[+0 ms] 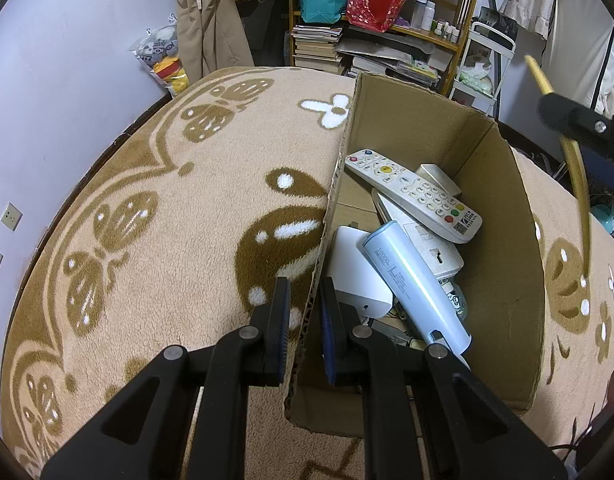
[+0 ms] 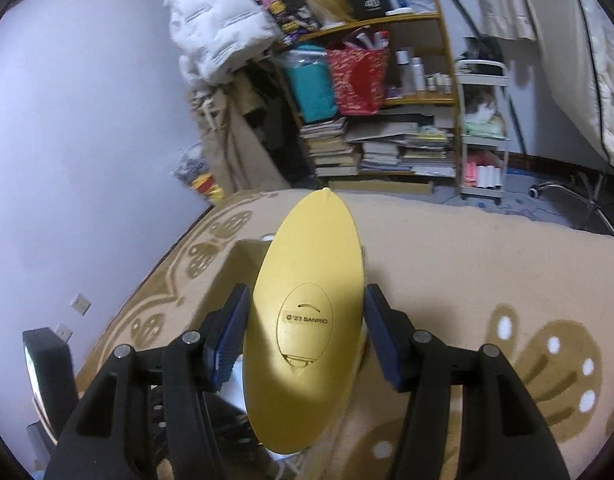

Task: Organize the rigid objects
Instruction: 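Carry the yellow lid with the right tool into the box and release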

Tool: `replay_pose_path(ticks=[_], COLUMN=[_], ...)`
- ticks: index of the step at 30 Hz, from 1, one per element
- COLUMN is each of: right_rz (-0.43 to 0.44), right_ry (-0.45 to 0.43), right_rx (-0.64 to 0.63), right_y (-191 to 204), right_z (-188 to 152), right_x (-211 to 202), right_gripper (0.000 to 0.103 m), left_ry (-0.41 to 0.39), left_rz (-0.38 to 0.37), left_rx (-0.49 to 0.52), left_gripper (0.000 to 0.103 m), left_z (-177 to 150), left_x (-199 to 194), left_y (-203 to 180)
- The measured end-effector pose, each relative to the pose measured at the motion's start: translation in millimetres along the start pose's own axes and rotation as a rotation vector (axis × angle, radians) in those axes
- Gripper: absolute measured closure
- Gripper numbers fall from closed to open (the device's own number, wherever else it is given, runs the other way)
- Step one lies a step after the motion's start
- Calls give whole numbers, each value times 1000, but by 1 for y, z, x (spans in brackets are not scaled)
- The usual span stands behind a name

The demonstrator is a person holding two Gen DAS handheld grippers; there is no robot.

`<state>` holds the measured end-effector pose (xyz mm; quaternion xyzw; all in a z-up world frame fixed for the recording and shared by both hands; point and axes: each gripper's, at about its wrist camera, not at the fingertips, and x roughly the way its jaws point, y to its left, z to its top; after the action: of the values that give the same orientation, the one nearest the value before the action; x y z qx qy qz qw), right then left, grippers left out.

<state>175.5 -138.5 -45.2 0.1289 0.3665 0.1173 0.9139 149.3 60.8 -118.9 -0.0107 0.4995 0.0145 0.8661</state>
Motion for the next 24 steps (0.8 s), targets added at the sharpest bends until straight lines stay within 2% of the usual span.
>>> replay_pose_path(ticks=[7,15,24], right_rz=[36,17,5], right_ry=[70,143,153], right_rx=[-14,-32,-40], right_y=[16,19,20], right_z=[-22,-38,-36], right_x=[20,40,34], right_gripper=[41,41,41], left_ry=[-2,-5,-9], left_rz=[9,3,19], left_rx=[11,8,29], left_gripper=[89,89,89], left_z=[0,-3,-4], left_x=[-1,-4,-7], left_y=[-2,-4,-9])
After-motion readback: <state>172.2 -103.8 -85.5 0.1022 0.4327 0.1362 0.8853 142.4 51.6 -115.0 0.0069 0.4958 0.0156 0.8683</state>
